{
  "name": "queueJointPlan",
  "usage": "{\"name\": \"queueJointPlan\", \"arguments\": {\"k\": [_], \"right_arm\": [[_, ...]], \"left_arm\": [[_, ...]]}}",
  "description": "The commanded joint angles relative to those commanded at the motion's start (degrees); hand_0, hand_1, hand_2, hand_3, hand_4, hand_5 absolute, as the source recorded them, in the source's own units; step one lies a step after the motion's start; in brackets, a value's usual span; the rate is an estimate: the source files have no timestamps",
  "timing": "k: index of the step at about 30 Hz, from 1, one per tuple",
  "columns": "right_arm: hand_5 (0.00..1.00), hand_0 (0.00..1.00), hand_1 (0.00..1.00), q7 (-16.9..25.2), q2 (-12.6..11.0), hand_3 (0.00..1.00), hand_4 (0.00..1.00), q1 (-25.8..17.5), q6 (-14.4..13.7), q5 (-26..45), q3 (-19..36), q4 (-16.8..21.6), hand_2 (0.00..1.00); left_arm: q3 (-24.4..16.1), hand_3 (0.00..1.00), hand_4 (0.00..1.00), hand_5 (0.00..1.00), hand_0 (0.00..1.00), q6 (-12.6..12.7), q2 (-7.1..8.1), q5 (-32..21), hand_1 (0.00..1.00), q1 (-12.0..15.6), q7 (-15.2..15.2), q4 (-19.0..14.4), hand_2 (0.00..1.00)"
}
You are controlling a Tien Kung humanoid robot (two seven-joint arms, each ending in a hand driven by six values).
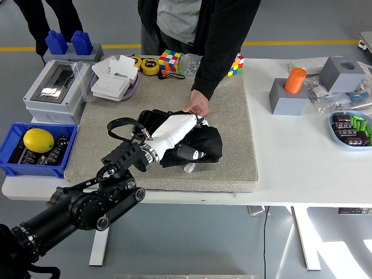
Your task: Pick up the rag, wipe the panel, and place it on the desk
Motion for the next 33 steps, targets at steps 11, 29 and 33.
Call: {"name": "queueJointPlan", "arguments": {"k": [11, 29, 33], "right_arm": [[0.405, 0.597, 0.576, 0.0, 0.1, 0.524, 0.973, -0.1, 0.0, -0.2, 0.3, 0.0, 0.515], [0.405, 0.598, 0.577, 0.0, 0.1, 0.524, 0.973, 0.0, 0.0, -0.1, 0.2, 0.1, 0.515], [0.404, 0.600, 0.577, 0.0, 0.1, 0.524, 0.974, -0.1, 0.0, -0.1, 0.1, 0.1, 0.515]], "left_arm": [[-6.3, 0.544, 0.701, 0.002, 0.216, 0.1, 0.00, 1.5, 0.245, 0.9, -0.5, 2.5, 0.335], [-20.6, 0.544, 0.701, 0.002, 0.216, 0.8, 1.75, 4.5, 0.243, 2.8, -1.8, 4.8, 0.337], [-22.9, 0.544, 0.700, 0.002, 0.215, 0.9, 2.23, 5.1, 0.242, 3.1, -2.1, 5.8, 0.336]]}}
